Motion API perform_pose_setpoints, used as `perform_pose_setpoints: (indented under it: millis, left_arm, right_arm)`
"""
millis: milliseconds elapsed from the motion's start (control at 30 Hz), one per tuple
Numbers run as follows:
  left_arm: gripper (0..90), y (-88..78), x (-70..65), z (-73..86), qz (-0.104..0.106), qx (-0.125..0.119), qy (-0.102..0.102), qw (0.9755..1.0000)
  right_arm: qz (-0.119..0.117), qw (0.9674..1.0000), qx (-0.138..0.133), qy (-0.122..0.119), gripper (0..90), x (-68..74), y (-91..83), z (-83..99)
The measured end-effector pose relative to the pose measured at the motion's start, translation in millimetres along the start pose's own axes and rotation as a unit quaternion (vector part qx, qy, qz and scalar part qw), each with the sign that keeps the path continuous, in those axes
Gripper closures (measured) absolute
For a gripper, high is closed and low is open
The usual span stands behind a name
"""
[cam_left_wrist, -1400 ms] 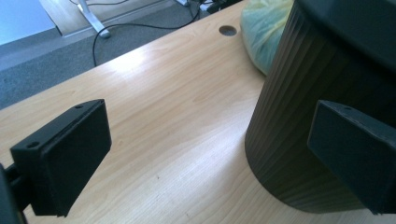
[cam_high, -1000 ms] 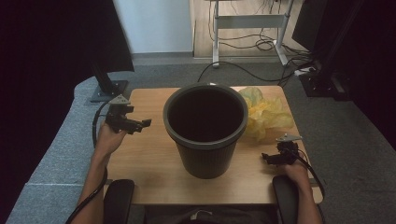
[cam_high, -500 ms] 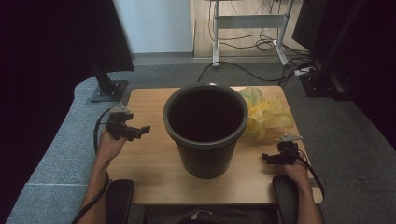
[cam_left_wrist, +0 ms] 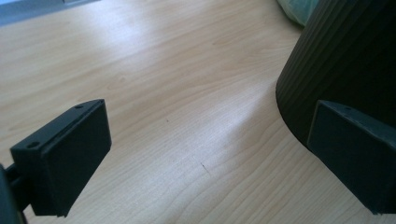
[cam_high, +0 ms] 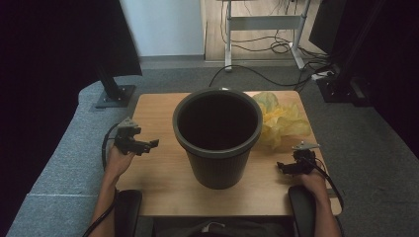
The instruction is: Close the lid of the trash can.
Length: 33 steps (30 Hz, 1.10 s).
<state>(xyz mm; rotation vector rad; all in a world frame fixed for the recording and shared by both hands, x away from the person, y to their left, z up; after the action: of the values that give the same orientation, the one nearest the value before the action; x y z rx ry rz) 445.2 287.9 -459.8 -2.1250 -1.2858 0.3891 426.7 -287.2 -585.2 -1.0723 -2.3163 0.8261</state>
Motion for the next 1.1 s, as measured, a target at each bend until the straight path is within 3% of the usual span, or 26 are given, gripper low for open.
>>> perform_pose_setpoints:
  millis: [633,1100]
  left_arm:
    - [0.0,27.3,-3.4,31.3,0.001,0.018,-0.011,0.9998]
    - [0.0,55.0,-13.3,58.6,-0.002,0.053,-0.007,0.9986]
  right_arm:
    - [0.000,1.0000,0.000,0.000,0.0,0.1,0.0,0.0]
    - [0.000,1.0000,-0.001,0.000,0.0,0.1,0.1,0.1]
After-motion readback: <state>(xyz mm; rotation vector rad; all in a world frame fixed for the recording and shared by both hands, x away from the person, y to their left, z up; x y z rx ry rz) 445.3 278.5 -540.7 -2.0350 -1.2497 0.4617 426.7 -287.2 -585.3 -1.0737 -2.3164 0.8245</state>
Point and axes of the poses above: each handheld gripper's, and its own axes: y roughly forward along the jaws, z roughly out of its underside, x roughly to its left, the point moved 4 cm from there along y, roughly forward along the jaws, and after that the axes turned 12 degrees about -z, right-handed, at the moved point
